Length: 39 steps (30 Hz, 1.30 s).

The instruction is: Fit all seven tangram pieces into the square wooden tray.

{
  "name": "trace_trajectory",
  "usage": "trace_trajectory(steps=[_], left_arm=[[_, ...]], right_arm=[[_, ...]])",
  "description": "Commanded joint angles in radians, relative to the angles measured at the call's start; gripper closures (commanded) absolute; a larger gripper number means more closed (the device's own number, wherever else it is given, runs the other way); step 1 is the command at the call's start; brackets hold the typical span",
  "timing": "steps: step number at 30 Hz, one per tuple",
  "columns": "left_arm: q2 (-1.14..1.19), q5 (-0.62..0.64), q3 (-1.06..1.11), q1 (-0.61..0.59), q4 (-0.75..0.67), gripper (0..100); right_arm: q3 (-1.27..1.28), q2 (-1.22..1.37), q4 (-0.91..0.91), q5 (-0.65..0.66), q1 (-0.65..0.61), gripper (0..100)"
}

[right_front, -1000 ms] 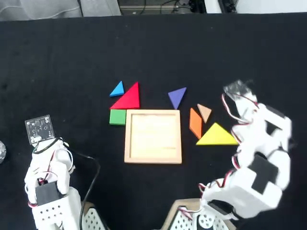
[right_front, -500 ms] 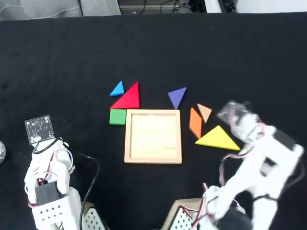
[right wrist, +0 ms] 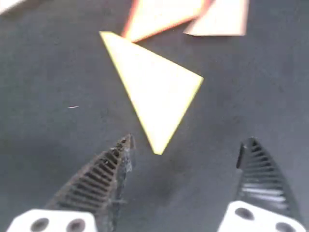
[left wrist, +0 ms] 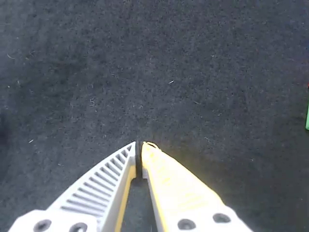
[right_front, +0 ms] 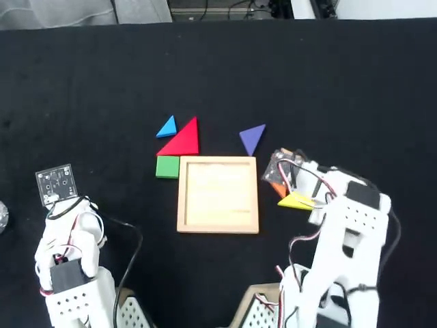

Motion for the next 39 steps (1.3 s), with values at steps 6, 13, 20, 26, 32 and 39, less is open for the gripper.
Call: trace_trajectory(steps=[6, 13, 20, 26, 32, 39], left_arm=[[0.002, -0.009, 0.021, -0.010, -0.014, 97], [0.002, -0.009, 0.021, -0.010, -0.014, 97], [0.000, -0.009, 0.021, -0.010, -0.014, 97], [0.000, -0.009, 0.021, -0.010, -0.014, 97], [0.000, -0.009, 0.021, -0.010, -0.014, 97], [0.000, -0.009, 0.021, -0.010, -0.014, 97]], right_arm=[[-0.361, 0.366, 0.149, 0.031, -0.078, 63.7], [-0.483, 0.501, 0.222, 0.037, -0.040, 63.2], [-0.463, 0.507, 0.224, 0.097, -0.064, 52.0], [-0.380, 0.506, 0.190, 0.101, -0.072, 46.4], [-0.228, 0.506, 0.092, 0.083, -0.175, 46.4], [-0.151, 0.507, -0.084, 0.014, -0.147, 46.4]])
